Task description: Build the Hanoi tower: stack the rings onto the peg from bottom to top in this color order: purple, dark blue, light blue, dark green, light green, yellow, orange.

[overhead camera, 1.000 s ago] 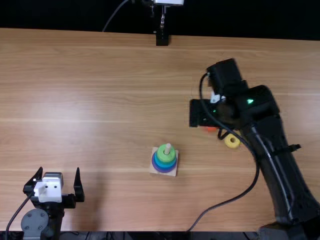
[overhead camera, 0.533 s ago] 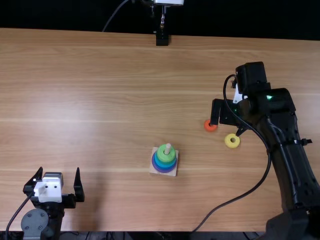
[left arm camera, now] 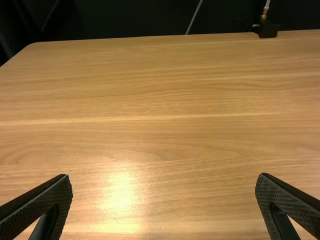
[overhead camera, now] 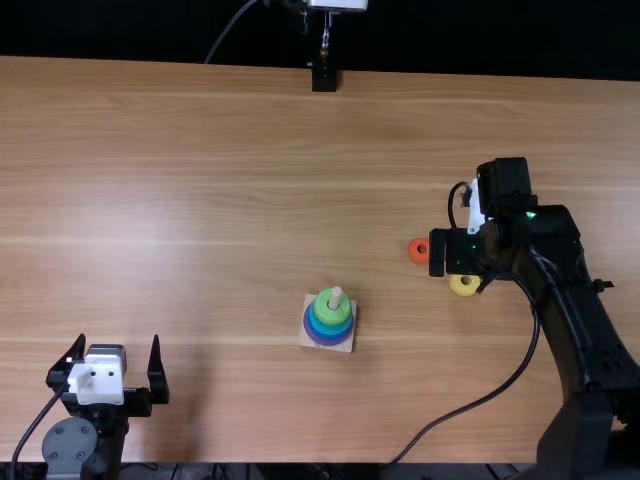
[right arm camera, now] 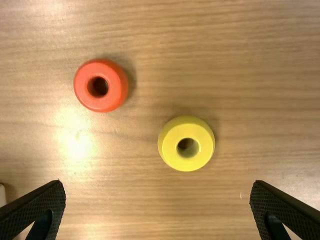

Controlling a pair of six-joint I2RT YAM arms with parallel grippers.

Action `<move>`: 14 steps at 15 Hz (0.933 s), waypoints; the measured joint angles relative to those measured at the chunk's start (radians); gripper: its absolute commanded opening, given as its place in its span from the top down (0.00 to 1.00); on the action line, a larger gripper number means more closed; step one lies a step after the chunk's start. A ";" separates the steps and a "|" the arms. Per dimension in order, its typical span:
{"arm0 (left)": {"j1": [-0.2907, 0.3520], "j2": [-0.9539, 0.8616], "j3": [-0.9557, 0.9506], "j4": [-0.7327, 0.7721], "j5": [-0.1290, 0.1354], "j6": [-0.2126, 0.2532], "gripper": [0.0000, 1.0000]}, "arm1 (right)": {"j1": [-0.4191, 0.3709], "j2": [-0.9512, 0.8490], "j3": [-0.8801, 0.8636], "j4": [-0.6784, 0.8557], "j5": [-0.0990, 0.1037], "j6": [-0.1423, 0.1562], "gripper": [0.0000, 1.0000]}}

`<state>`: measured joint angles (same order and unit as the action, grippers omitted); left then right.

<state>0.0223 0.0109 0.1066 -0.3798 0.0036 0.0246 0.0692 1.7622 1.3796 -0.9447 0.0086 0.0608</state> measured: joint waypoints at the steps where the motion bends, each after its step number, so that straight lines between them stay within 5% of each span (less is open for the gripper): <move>1: 0.000 0.000 0.000 0.000 0.000 0.000 0.00 | 0.000 0.002 0.000 0.002 0.000 -0.011 0.00; 14: 0.000 0.000 0.000 0.000 0.000 0.000 0.00 | -0.065 0.159 -0.002 0.006 0.000 -0.031 0.00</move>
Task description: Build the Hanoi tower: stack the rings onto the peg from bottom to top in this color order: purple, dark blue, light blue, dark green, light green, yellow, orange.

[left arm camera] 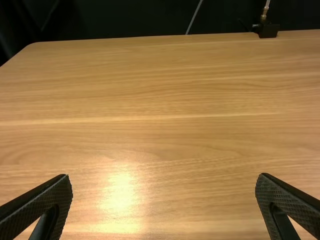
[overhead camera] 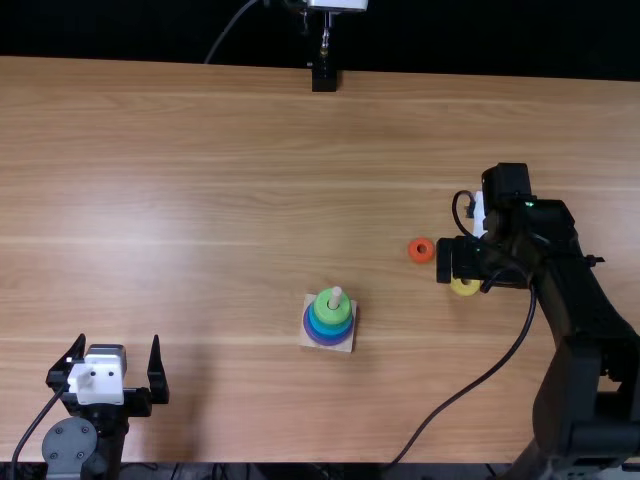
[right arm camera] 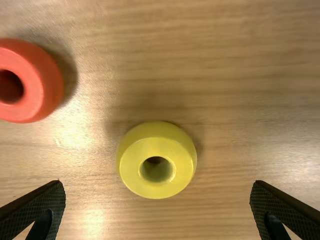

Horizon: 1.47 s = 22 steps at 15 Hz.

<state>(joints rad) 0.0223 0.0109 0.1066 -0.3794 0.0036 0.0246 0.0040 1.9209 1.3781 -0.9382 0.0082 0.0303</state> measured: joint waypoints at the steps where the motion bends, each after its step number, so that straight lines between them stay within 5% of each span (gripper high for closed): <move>1: 0.000 0.000 0.000 0.000 0.000 0.000 0.00 | 0.000 0.010 0.000 0.000 0.000 0.000 0.00; 22: 0.000 0.000 0.000 -0.001 0.000 0.001 0.00 | -0.003 0.116 0.028 0.009 -0.007 0.005 0.00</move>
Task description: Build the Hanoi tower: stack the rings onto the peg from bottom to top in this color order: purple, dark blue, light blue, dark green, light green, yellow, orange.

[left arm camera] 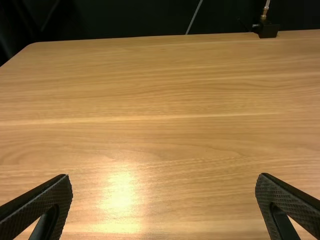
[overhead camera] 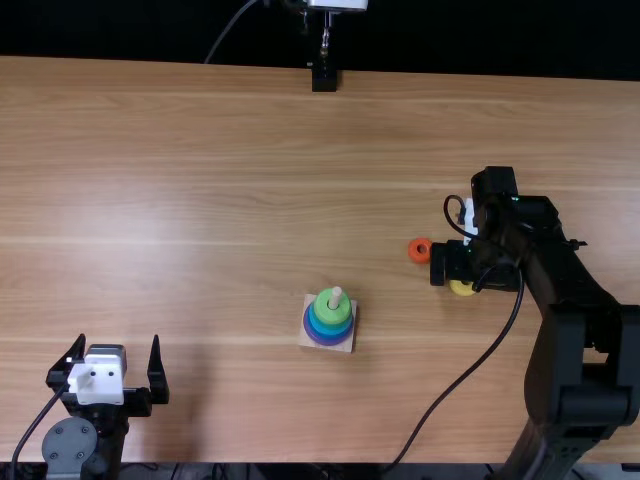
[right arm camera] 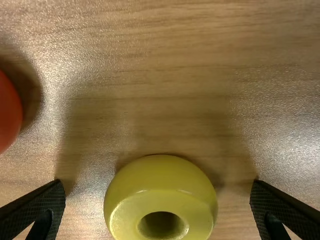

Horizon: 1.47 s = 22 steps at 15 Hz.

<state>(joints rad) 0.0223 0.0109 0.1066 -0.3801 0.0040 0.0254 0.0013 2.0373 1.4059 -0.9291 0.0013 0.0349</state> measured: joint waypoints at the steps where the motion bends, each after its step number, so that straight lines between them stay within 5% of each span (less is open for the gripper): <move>1: 0.000 0.000 0.000 0.001 -0.001 0.000 0.00 | 0.000 0.000 0.000 0.000 0.000 0.000 0.00; 3: 0.000 0.000 0.000 0.000 -0.001 0.000 0.00 | 0.000 0.000 0.000 0.001 0.000 0.000 0.54; 6: 0.000 0.000 0.000 0.000 0.000 -0.001 0.00 | 0.000 0.000 0.000 0.023 -0.001 0.000 0.99; 19: 0.000 0.000 0.000 0.001 -0.001 0.000 0.00 | 0.000 -0.011 0.000 0.016 0.000 -0.003 1.00; 22: 0.000 0.000 0.000 0.001 0.000 0.000 0.00 | 0.000 -0.121 0.000 -0.121 0.000 -0.004 1.00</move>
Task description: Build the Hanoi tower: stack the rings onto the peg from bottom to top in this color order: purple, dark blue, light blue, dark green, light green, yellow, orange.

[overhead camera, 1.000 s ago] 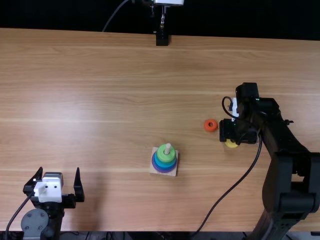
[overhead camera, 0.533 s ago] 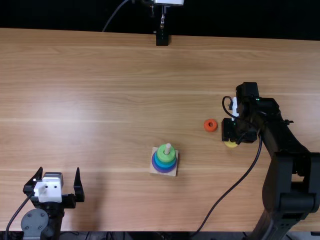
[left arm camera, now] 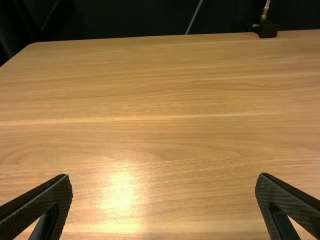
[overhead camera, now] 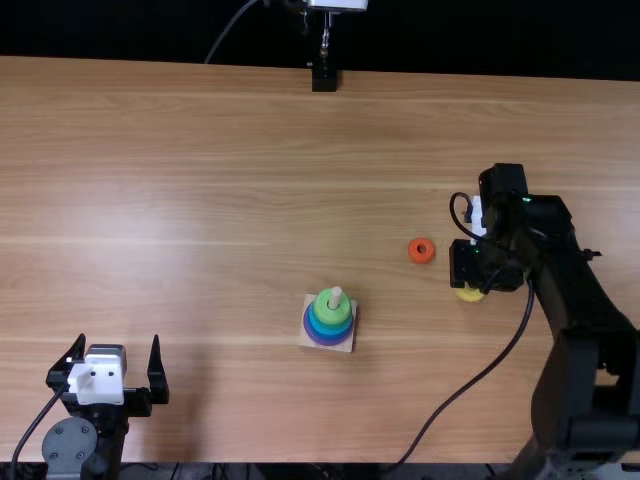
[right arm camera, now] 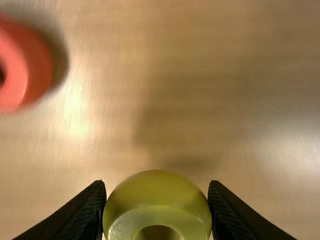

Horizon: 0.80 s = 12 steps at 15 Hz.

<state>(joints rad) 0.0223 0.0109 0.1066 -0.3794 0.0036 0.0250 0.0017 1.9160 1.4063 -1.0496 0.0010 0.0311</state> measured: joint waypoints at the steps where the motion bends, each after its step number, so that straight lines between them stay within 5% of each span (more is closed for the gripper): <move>1: 0.000 0.000 0.000 0.000 0.000 0.000 0.00 | 0.001 -0.024 0.006 -0.055 0.001 0.000 1.00; 6: 0.000 0.000 0.000 0.000 0.000 0.000 0.00 | 0.144 -0.070 0.134 -0.291 0.003 -0.002 1.00; 12: 0.000 0.000 0.000 0.000 0.000 0.000 0.00 | 0.372 -0.152 0.318 -0.324 0.002 0.001 1.00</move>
<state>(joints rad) 0.0223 0.0109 0.1066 -0.3798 0.0036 0.0254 0.3733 1.7638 1.7241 -1.3739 0.0032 0.0319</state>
